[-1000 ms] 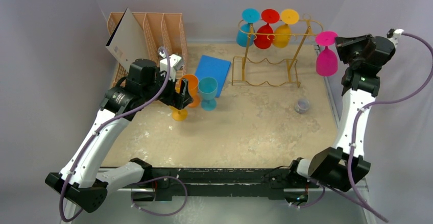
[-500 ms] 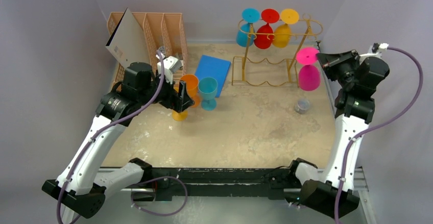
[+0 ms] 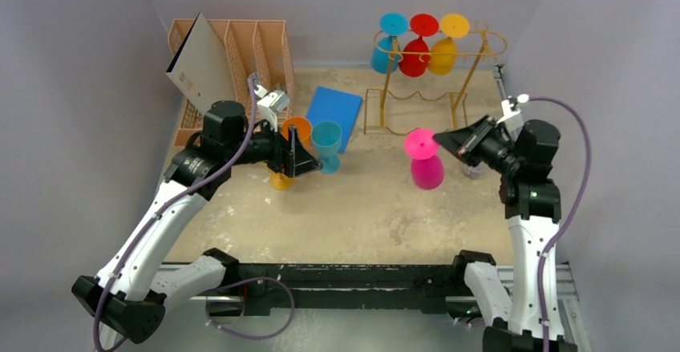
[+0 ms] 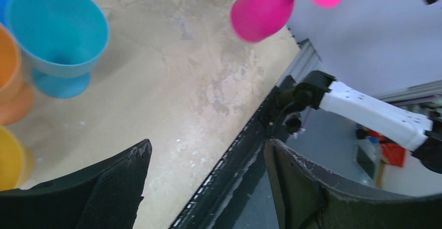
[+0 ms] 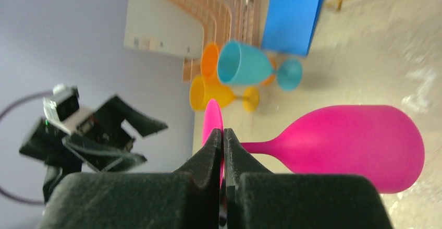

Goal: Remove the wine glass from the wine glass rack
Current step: Place the wine glass at the center of the board.

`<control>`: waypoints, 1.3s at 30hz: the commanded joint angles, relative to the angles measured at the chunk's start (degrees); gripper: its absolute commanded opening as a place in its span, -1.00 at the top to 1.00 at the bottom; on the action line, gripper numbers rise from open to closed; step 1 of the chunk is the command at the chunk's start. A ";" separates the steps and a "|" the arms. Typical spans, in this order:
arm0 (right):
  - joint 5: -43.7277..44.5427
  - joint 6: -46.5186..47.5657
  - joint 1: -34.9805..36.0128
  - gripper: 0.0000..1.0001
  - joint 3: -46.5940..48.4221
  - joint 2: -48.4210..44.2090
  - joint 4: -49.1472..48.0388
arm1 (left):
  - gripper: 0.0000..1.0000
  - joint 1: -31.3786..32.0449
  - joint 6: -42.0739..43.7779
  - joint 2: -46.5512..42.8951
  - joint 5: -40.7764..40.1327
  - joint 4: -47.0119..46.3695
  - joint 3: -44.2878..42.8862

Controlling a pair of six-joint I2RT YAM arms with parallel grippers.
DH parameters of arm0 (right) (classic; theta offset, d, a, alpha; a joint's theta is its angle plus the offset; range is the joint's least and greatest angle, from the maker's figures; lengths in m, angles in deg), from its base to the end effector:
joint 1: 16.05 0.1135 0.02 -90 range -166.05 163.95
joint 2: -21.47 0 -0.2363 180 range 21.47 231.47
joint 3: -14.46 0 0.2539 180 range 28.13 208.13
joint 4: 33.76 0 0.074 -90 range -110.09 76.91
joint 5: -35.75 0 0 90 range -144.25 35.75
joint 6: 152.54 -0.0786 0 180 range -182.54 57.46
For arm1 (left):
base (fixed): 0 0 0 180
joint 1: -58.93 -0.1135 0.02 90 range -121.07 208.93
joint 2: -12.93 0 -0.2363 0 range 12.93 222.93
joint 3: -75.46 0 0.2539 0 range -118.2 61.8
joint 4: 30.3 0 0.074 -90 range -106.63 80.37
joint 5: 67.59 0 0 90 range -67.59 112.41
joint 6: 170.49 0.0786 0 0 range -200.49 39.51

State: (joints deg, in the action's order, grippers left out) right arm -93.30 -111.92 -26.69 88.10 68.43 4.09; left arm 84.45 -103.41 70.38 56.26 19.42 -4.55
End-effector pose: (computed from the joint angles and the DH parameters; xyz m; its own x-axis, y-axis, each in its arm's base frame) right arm 0.2235 0.0084 0.3740 -0.4762 0.6892 -0.5461 -0.1576 0.5440 0.8241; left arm 0.2079 -0.1478 0.3465 -0.6929 -0.0276 -0.7205 0.5811 0.5702 -0.5807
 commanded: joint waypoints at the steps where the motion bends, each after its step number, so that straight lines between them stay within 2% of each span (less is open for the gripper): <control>1: -5.96 0.43 6.97 1.00 -3.91 0.62 -0.07 | -0.53 -0.13 -8.51 1.98 10.68 -13.93 3.29; 4: -5.96 2.03 13.37 1.00 -3.25 2.98 -0.07 | -0.49 0.93 -11.81 2.80 12.36 -19.01 4.86; 13: -9.41 5.04 24.09 1.00 -0.40 9.30 -7.30 | -0.45 12.27 -12.01 7.47 4.91 -22.21 4.59; 24: -15.95 4.21 29.29 1.00 -1.49 11.90 -21.17 | -0.25 13.68 -15.04 9.71 3.02 -30.82 6.06; 26: -16.33 4.44 29.69 1.00 -1.54 12.50 -22.70 | -0.16 13.68 -15.85 10.33 2.64 -32.54 6.31; 31: -16.56 4.51 30.27 1.00 -2.43 13.46 -26.62 | 0.21 13.68 -18.71 12.38 4.41 -38.66 6.31; 35: -16.63 5.07 30.37 1.00 -2.75 14.17 -27.47 | 0.40 13.69 -18.73 12.66 4.74 -39.09 6.08; 39: -16.85 5.65 30.36 1.00 -2.75 14.84 -27.97 | 0.69 13.68 -18.15 12.47 4.66 -38.43 5.71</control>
State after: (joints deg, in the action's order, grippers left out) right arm -107.85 -107.68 3.21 84.58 83.25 -20.06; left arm 97.76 -121.62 83.21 60.30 -16.03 1.61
